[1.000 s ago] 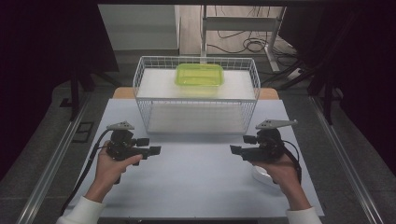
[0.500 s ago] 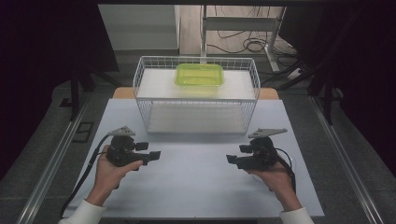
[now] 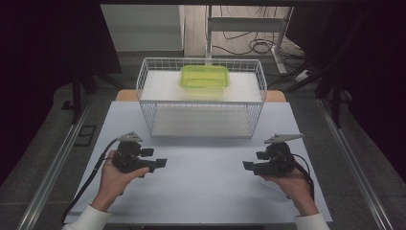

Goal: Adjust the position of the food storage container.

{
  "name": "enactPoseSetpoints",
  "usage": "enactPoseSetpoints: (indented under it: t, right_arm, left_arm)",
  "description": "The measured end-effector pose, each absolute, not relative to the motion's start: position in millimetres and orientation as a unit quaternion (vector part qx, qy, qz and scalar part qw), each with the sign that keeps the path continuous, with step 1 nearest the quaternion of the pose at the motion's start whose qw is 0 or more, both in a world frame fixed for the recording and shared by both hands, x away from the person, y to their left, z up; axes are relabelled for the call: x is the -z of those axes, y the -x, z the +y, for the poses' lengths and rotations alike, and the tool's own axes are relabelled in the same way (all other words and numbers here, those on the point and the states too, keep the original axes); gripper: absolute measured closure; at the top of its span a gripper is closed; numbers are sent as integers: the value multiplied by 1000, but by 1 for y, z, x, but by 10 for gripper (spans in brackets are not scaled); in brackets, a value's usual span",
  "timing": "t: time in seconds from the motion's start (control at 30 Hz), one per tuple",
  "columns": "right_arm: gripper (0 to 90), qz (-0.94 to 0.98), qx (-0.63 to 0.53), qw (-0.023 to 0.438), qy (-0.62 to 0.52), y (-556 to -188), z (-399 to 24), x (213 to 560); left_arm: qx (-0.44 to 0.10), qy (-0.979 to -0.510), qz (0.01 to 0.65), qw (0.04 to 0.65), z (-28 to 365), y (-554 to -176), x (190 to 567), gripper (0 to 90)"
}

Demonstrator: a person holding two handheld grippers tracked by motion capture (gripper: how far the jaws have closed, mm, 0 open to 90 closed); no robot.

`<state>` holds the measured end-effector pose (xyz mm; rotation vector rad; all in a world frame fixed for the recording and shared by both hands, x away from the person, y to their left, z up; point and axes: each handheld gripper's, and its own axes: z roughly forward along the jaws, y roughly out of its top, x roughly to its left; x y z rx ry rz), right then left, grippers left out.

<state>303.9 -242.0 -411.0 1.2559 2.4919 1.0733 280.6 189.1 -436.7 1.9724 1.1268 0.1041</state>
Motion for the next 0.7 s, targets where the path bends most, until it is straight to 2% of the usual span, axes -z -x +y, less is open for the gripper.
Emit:
enactPoseSetpoints:
  t: [0.27, 0.7]
  right_arm:
    - [327, 817, -340, 91, -457, -309, -267, 417]
    - [437, 791, -329, 112, -503, -300, -320, 412]
  left_arm:
    - [-36, -790, 450, 414, 189, -283, 442, 268]
    - [-25, -796, 452, 402, 188, -284, 448, 264]
